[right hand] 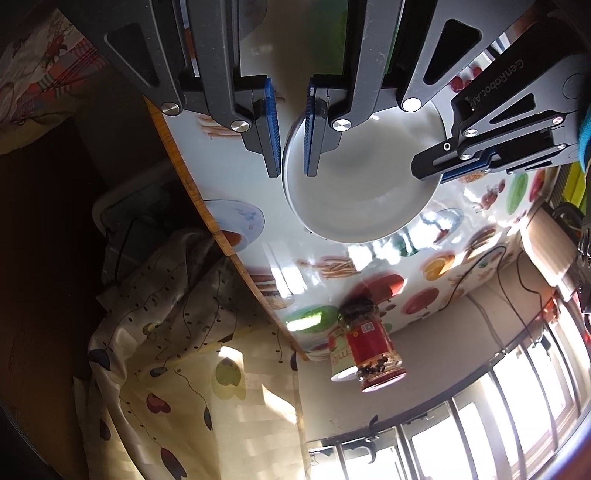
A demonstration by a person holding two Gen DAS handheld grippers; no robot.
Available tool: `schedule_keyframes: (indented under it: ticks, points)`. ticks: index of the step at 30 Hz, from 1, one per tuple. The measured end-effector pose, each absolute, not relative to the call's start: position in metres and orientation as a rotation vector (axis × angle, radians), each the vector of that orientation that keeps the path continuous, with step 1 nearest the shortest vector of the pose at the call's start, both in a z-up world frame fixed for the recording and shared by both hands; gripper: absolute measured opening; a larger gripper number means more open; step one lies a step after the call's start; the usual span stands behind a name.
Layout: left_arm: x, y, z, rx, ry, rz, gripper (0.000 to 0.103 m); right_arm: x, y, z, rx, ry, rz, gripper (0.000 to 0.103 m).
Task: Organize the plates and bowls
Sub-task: 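Lift the second white bowl with both tools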
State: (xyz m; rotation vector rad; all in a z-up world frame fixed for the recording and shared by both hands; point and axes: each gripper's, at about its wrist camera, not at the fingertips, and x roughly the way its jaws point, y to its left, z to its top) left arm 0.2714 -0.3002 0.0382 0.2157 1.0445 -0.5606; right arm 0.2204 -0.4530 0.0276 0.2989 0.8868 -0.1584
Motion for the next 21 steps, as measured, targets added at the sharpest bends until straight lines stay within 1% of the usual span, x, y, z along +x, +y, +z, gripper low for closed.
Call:
schedule_keyframes:
  ticks: [11,17,21]
  points:
    - [0.272,-0.298,0.038,0.192,1.052,-0.562,0.01,0.22,-0.452,0.028,0.299,0.888,-0.169,0.012]
    - [0.266,-0.295,0.044,0.188,1.036,-0.568,0.01,0.215,-0.454,0.031,0.315,0.88,-0.179,0.008]
    - [0.26,-0.293,0.051,0.191,1.012,-0.571,0.01,0.208,-0.452,0.037,0.32,0.868,-0.178,0.008]
